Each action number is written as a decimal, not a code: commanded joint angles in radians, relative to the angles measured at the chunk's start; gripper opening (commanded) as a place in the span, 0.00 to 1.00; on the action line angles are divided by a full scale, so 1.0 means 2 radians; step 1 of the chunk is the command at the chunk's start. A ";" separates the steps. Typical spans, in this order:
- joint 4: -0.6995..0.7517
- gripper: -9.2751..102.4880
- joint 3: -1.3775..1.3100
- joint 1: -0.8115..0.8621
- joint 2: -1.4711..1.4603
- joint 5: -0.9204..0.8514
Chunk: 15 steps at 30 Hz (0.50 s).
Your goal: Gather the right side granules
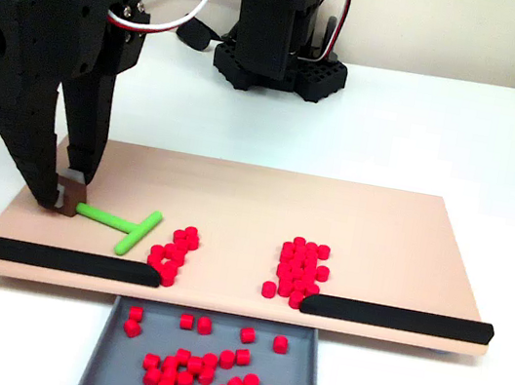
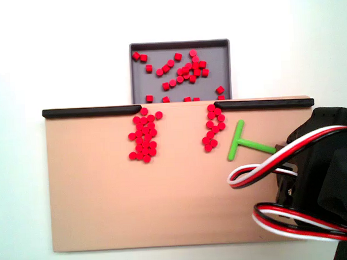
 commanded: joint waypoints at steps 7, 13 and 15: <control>-0.001 0.08 -0.014 -0.014 0.004 0.026; -0.001 0.08 -0.014 -0.021 0.003 0.038; -0.001 0.08 -0.014 -0.022 0.003 0.040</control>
